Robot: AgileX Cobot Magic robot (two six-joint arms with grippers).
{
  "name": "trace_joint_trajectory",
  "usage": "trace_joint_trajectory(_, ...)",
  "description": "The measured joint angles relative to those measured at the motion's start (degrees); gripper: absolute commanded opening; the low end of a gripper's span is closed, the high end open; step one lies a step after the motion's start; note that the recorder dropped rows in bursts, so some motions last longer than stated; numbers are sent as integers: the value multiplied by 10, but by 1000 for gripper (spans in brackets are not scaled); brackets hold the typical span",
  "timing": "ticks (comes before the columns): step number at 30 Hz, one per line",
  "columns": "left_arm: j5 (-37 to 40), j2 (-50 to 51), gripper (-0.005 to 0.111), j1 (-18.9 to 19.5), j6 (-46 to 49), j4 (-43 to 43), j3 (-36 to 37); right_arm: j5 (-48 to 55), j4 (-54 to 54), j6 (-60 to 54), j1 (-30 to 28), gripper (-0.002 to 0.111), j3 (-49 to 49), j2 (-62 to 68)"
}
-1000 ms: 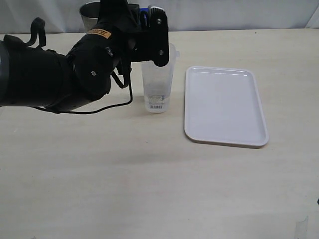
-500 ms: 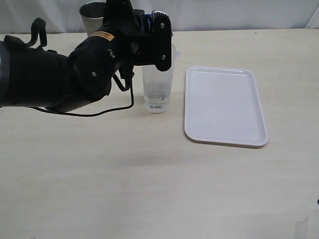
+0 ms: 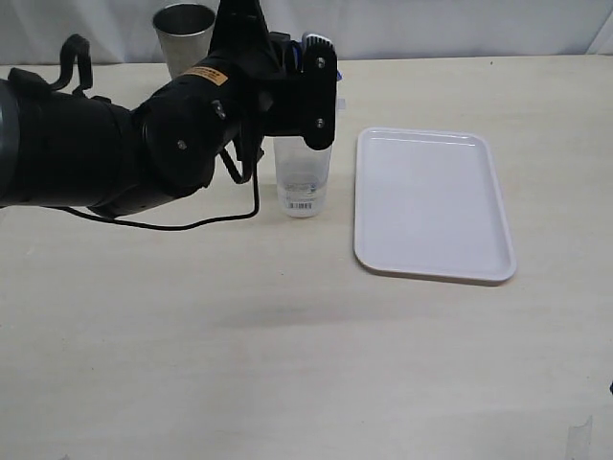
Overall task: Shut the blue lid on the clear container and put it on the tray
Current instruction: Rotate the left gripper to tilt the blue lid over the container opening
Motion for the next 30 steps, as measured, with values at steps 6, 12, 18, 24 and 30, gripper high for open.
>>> trace_joint_trajectory(6,4,0,0,0,0,0,0,0,0,0,0,4,0,0)
trace_joint_trajectory(12,11,0,0,0,0,0,0,0,0,0,0,4,0,0)
trace_joint_trajectory(18,29,0,0,0,0,0,0,0,0,0,0,4,0,0)
trace_joint_trajectory(24,33,0,0,0,0,-5,0,0,0,0,0,4,0,0)
trace_joint_trajectory(30,34,0,0,0,0,-27,0,0,0,0,0,4,0,0)
